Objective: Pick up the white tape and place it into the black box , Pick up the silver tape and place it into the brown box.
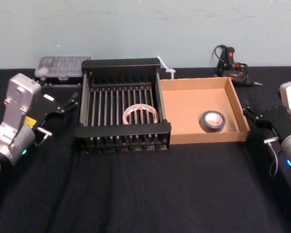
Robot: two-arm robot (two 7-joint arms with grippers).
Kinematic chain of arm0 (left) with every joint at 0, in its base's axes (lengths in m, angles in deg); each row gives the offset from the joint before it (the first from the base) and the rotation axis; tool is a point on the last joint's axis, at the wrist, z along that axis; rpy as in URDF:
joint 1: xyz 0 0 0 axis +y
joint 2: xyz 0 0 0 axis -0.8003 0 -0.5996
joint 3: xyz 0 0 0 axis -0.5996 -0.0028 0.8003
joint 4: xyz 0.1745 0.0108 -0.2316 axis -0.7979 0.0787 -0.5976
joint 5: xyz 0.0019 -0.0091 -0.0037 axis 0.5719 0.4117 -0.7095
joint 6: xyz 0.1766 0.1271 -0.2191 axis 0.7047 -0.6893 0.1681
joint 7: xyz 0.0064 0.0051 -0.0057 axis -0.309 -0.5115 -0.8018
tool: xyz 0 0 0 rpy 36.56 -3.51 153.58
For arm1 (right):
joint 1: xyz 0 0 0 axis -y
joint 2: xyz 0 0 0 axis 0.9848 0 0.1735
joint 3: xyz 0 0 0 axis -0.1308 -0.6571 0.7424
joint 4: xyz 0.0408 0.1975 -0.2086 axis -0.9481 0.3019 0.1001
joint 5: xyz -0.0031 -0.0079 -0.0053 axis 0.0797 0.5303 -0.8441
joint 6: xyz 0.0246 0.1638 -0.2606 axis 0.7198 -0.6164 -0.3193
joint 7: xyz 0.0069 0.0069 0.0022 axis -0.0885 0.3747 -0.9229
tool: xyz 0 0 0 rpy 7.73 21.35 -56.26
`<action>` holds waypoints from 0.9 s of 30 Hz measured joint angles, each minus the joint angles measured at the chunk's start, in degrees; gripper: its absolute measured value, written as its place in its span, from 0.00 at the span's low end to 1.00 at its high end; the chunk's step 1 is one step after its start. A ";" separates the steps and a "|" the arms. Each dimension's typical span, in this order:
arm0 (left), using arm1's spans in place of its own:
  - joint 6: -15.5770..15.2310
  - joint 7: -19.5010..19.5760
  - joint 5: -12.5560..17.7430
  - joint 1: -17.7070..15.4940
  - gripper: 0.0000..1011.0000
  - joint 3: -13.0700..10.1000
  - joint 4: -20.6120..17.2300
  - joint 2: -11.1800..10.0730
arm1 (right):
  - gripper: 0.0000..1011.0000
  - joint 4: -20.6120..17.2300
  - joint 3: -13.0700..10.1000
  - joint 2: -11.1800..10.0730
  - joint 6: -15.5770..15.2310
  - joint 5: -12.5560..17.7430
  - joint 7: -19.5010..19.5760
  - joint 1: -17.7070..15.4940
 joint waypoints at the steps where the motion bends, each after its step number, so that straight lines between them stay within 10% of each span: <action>1: 0.00 0.00 0.00 0.00 0.99 0.00 0.00 0.00 | 0.99 0.00 0.00 0.00 0.00 0.00 0.00 0.00; 27: 0.00 0.00 0.00 0.00 0.99 0.00 0.00 0.00 | 0.99 0.00 0.00 0.00 0.00 0.00 0.00 0.00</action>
